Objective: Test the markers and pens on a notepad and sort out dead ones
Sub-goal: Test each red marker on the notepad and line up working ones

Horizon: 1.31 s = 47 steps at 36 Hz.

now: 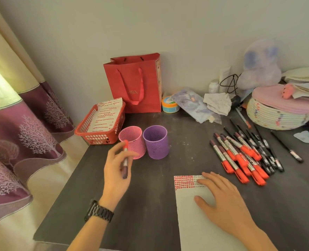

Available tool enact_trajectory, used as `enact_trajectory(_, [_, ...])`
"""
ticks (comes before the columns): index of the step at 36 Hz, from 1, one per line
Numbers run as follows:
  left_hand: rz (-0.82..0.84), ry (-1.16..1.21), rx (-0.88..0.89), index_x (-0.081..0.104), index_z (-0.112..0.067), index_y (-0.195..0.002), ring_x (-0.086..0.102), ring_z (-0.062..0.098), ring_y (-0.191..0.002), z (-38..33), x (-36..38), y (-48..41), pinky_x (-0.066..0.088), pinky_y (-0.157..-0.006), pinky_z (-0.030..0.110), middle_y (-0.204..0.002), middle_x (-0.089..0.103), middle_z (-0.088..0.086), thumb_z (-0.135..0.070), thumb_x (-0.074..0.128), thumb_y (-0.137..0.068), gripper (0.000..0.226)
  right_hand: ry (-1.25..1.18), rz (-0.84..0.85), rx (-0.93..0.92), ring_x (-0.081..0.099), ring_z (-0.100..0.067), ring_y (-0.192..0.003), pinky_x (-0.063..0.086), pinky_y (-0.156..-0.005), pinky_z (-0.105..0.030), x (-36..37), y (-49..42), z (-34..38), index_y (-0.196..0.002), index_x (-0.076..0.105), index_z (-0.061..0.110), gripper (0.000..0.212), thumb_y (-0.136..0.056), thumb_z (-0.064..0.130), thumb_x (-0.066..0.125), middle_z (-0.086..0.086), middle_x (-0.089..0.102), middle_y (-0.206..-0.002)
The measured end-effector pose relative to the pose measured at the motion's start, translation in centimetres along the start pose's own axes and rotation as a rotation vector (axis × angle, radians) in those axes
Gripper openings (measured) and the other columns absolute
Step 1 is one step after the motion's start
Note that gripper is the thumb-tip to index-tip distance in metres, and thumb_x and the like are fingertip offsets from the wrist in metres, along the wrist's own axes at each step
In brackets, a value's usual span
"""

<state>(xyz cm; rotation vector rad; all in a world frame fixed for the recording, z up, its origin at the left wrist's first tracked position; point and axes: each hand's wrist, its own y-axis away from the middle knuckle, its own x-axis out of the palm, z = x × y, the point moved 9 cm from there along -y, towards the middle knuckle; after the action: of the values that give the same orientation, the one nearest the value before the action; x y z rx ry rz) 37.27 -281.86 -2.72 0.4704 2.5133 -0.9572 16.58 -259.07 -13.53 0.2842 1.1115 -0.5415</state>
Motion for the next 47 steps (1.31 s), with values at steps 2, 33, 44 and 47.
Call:
enact_trajectory(2, [0.094,-0.06,0.011,0.075,-0.015,-0.099,0.045,-0.019,-0.118,0.7,0.7,1.4,0.039,-0.089,0.003,-0.14,0.05,0.006,0.028,0.063,-0.071,0.053,0.01,0.006,-0.002,0.018,-0.003,-0.15,0.013,-0.122,-0.028,0.0,0.0,0.0,-0.14,0.047,0.045,0.052,-0.092,0.065,0.047,0.026,0.031,-0.157])
enact_trajectory(33, [0.726,-0.585,-0.361,0.005,-0.075,-0.134,-0.009,0.015,-0.153,9.3,3.6,6.2,-0.002,-0.117,0.064,-0.167,-0.006,-0.01,-0.071,0.02,-0.092,0.045,-0.012,-0.009,-0.037,0.01,0.001,-0.151,-0.001,-0.118,-0.018,-0.2,0.1,0.9,-0.144,0.044,0.044,0.056,-0.092,0.066,0.041,0.028,0.024,-0.159])
enact_trajectory(44, [0.56,-0.44,0.002,0.024,-0.062,-0.145,-0.018,0.0,-0.146,-1.0,10.1,6.8,-0.011,-0.12,0.044,-0.163,-0.004,-0.022,-0.065,0.042,-0.094,0.054,-0.185,-0.093,-0.025,0.019,0.005,-0.145,0.018,-0.117,-0.019,-1.0,0.1,0.8,-0.136,0.053,0.038,0.064,-0.082,0.07,0.044,0.028,0.035,-0.148])
enact_trajectory(47, [0.707,-0.405,0.013,0.013,-0.06,-0.149,-0.02,-0.003,-0.146,-1.7,13.2,8.2,-0.015,-0.121,0.045,-0.16,-0.012,-0.029,-0.08,0.025,-0.085,0.068,-0.324,-0.168,0.009,0.028,0.011,-0.138,0.025,-0.112,-0.013,-2.4,0.2,0.0,-0.132,0.052,0.042,0.055,-0.083,0.067,0.054,0.031,0.039,-0.142])
